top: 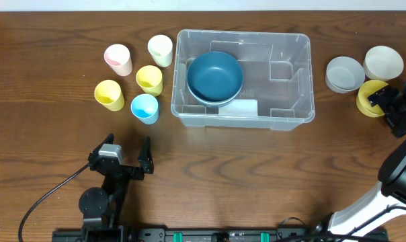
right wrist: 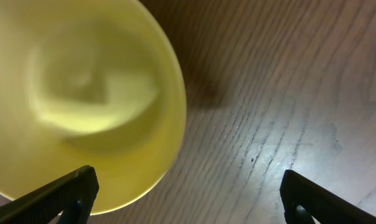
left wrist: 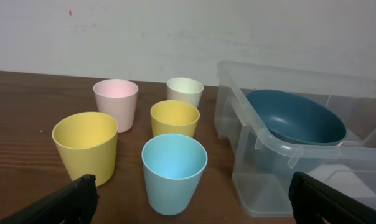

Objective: Pack container
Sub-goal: 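Move the right gripper to the yellow bowl and grasp its rim, then carry the yellow bowl into the bin's right side and release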

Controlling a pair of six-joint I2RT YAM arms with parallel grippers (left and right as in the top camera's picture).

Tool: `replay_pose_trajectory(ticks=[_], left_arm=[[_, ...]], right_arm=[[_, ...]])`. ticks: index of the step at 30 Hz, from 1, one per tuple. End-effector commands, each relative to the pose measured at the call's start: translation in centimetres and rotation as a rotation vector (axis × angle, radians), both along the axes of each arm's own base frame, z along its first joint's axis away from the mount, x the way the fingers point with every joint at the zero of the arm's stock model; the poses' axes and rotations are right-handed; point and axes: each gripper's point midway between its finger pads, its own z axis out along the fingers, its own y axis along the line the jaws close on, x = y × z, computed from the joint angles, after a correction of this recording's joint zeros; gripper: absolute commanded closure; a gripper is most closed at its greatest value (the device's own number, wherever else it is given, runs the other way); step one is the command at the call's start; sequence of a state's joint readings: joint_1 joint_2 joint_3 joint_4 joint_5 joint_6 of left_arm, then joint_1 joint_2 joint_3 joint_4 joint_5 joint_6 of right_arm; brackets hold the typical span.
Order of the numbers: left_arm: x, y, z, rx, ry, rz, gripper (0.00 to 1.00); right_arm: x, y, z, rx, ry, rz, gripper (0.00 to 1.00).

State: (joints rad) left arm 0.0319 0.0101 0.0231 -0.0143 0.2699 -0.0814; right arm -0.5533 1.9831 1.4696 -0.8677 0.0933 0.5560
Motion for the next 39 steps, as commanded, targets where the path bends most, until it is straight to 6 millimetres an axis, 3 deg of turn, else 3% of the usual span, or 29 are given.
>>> replay_pose_trajectory(ticks=[1,8,12,15,23,24,25,30,35,39], left_arm=[[0.0,0.0,-1.6,-0.007,0.046,-0.001,0.02],[0.0,0.0,-1.6,-0.007,0.046,-0.001,0.02],[0.0,0.0,-1.6,-0.007,0.046,-0.002,0.02],[0.0,0.0,-1.6,-0.007,0.046,-0.001,0.02],[0.0,0.0,-1.6,-0.007,0.046,-0.002,0.02],[0.0,0.0,-1.6,-0.007,0.046,-0.001,0.02],[0.0,0.0,-1.6,-0.007,0.046,-0.001,0.02],[0.0,0.0,-1.6,-0.007,0.046,-0.001,0.02],[0.0,0.0,-1.6,-0.007,0.046,-0.001,0.02],[0.0,0.0,-1.6,-0.007,0.046,-0.002,0.02]], right_arm=[[-1.2,-0.9,-1.1,0.008,0.03,-0.021,0.05],[-2.1,-1.3,-3.5,0.045,0.078,-0.043,0.05],[-2.1,-1.4,-3.8,0.044,0.077,-0.045,0.09],[-2.0,-1.5,-3.7,0.042,0.073,-0.046,0.24],[-2.6,-2.0,-3.0,0.054,0.084,-0.089,0.92],[-2.7,-2.2,-2.6,0.057,0.088,-0.095,0.99],[-2.8,-2.4,-2.1,0.059,0.093,-0.1,0.99],[-3.0,-4.0,2.9,0.054,0.101,-0.145,0.99],[-1.1,-4.5,12.6,0.071,-0.045,-0.178,0.99],[1.7,-1.6,20.8,0.117,-0.261,-0.099,0.99]])
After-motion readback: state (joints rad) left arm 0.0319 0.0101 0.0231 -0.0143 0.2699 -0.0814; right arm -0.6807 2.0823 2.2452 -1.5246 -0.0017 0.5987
